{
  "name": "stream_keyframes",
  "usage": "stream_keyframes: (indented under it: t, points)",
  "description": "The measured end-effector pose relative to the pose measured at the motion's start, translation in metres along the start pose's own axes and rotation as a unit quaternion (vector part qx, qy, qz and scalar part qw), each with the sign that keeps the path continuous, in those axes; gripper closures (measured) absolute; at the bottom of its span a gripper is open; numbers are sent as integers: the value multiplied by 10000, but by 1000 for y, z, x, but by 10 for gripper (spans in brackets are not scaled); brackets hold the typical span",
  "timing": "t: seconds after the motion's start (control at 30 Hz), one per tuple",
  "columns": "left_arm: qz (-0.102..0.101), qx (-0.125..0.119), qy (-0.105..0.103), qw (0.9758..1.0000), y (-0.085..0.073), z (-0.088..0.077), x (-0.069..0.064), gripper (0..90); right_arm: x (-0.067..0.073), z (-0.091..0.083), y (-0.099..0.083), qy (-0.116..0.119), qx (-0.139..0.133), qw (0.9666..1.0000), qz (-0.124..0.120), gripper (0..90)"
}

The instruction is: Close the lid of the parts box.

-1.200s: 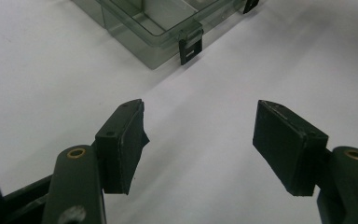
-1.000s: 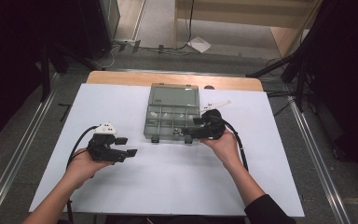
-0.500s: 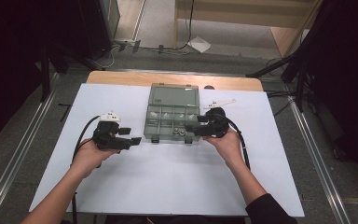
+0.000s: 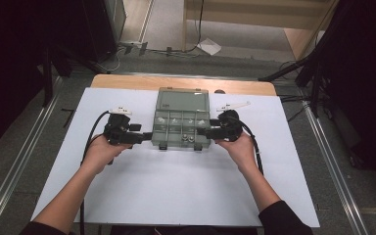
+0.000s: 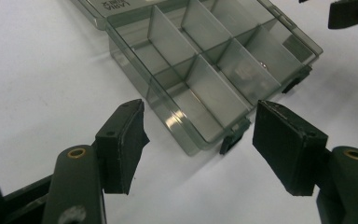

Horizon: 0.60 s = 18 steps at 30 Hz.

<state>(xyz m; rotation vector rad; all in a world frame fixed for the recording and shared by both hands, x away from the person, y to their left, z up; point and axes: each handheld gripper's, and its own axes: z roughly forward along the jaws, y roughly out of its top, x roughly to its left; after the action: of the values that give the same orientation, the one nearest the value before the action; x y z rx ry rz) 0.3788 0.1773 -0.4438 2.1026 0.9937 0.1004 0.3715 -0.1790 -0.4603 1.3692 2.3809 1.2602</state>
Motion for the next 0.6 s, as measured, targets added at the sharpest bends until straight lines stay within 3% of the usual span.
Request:
stream_keyframes:
  t: [0.23, 0.4, 0.6]
  points:
    - [-80, -18, 89, 9999, 18, 11, 5, 341, -5, 1, 6, -19, 1, 10000, 54, 275]
    - [-186, -8, 135, 9997, 33, 23, 9, 342, -6, 4, 13, -169, 5, 9999, -10, 284]
    - [-300, 71, 263, 9992, 45, 35, 17, 343, -16, 9, 24, -171, -45, 9997, 182, 287]
